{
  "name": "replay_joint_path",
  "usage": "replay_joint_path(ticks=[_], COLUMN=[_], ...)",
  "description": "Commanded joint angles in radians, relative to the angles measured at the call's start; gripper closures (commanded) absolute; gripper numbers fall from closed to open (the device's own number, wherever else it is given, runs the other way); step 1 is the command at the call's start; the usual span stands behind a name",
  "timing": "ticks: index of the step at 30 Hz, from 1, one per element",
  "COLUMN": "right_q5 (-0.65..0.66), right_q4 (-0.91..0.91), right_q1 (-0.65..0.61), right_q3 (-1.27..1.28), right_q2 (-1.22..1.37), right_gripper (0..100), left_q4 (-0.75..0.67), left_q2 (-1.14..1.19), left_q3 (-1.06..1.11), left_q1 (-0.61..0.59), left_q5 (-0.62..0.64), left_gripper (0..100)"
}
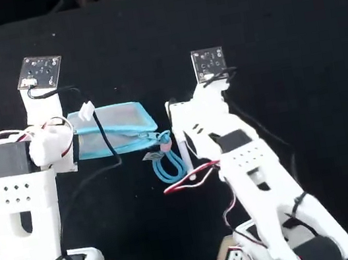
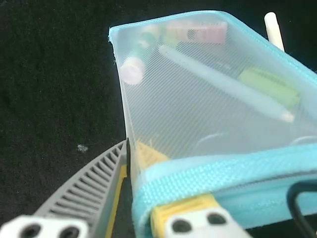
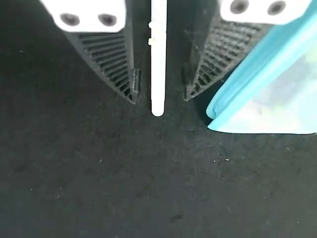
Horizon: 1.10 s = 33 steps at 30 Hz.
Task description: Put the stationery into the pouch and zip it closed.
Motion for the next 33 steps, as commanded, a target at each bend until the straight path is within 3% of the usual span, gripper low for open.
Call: replay_joint_path(ticks=[1,16,26,33], right_q5=[-0.009,-0.011,-0.161,-0.18], right_q4=[-0.061,-0.213,0.044,0.075], right_q1=[0.015,0.008,0.008,0.008], right_q3=[-0.015,-0.054,-0.328,-0.409], right_q2=[0.025,0.225,0.447,0.538], right_gripper=[86.8,86.8,86.8,86.8], left_q4=[-0.011,-0.011,-0.011,-0.011], left_q2=[0.015,0.015,0.015,0.015], left_q3=[0.015,0.015,0.015,0.015], left_q1=[0.012,0.012,0.012,0.012], left_q5=[0.011,0.011,0.011,0.011], left_gripper=[97,97,97,97])
